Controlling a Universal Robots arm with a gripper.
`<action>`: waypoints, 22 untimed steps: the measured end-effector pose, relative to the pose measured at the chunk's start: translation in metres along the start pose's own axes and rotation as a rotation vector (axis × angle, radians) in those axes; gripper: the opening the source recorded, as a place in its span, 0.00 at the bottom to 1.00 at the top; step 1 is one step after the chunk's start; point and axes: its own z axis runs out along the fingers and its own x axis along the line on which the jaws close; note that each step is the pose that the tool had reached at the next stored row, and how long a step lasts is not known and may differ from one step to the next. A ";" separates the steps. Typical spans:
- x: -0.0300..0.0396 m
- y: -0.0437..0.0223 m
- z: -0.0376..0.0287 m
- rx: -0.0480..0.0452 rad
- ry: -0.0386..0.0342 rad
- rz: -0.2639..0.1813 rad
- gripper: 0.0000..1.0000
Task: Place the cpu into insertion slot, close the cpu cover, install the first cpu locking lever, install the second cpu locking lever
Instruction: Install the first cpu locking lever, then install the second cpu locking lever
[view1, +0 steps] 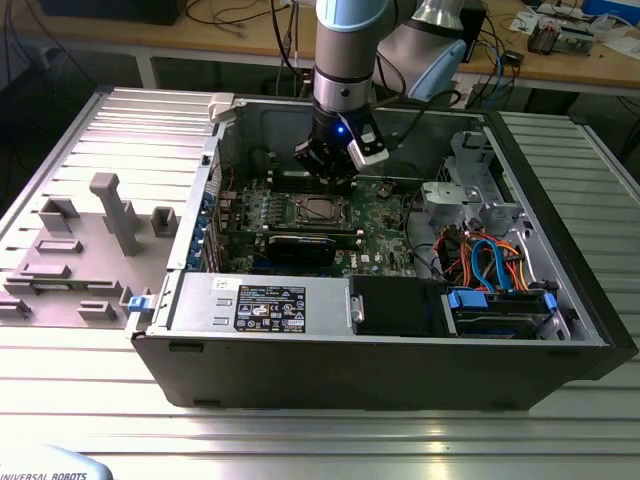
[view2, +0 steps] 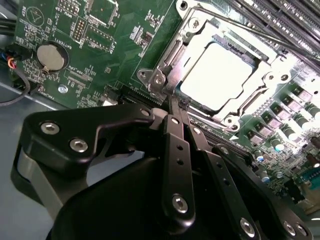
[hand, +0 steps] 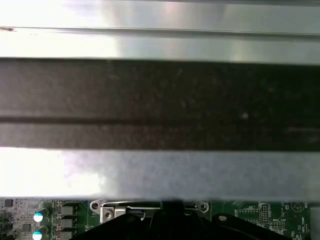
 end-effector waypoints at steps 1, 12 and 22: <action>0.0000 -0.0001 -0.0001 0.0002 0.0001 0.000 0.11; 0.0000 -0.0009 0.0000 0.0000 0.0000 0.000 0.11; 0.0000 -0.0056 -0.0060 0.0001 0.0001 0.000 0.11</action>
